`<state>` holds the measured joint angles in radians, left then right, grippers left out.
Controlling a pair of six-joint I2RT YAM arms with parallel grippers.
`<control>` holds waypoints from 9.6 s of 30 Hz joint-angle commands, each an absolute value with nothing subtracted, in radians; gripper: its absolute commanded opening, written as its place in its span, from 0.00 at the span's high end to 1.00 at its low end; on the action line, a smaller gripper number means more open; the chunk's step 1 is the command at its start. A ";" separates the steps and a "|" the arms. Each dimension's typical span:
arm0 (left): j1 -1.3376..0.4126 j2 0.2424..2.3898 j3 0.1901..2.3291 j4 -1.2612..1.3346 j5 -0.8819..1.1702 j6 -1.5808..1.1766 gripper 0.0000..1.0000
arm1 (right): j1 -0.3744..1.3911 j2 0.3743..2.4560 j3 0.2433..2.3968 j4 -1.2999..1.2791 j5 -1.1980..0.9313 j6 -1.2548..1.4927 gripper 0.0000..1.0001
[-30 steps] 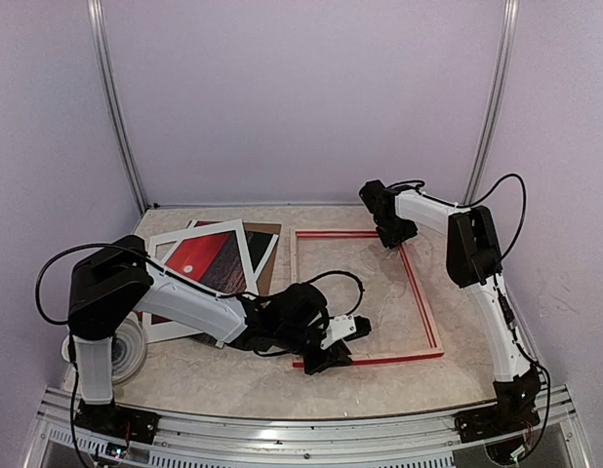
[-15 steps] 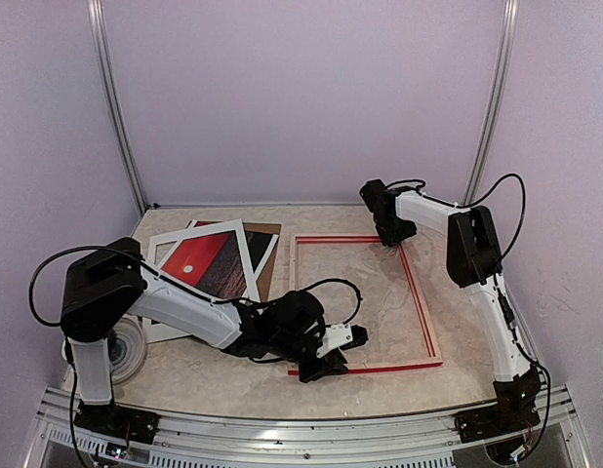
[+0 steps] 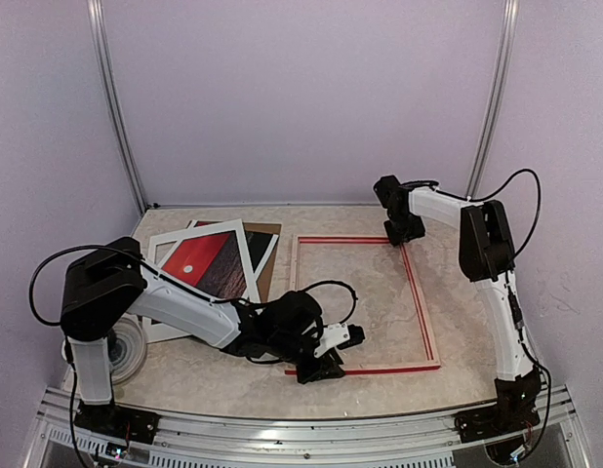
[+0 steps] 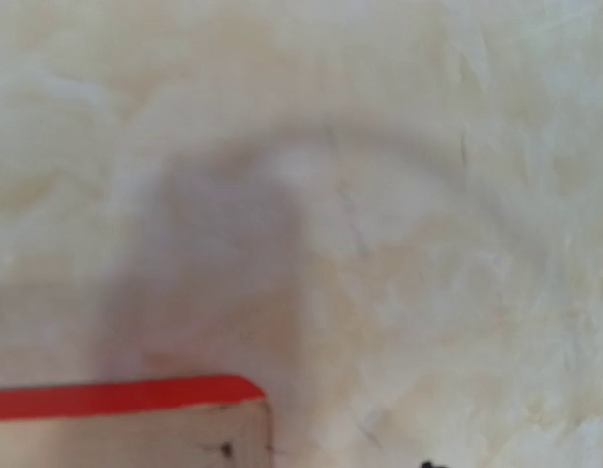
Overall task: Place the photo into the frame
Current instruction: Press the glass panel against the frame body, then pick up the mat board from the photo, then place the mat board on the glass panel.
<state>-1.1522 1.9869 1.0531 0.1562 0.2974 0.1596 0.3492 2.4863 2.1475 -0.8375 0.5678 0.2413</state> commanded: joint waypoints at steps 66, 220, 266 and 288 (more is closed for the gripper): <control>-0.719 2.560 2.149 -0.081 0.372 -0.367 0.28 | 0.301 1.730 1.145 -0.401 0.002 0.413 0.49; -0.552 1.421 0.246 0.631 0.228 -0.828 0.01 | 0.890 2.367 1.663 0.035 -0.595 1.072 0.61; -0.554 1.084 0.279 0.464 0.166 -0.800 0.01 | 0.818 1.881 1.084 0.312 -0.555 1.124 1.00; -0.572 1.173 0.311 0.510 0.174 -0.807 0.01 | 0.712 1.359 0.613 0.197 -0.455 1.098 0.98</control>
<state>-0.5610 1.1545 0.2756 0.4786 0.1761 -0.8108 0.7334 1.4296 0.6579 0.2527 -0.4850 1.1198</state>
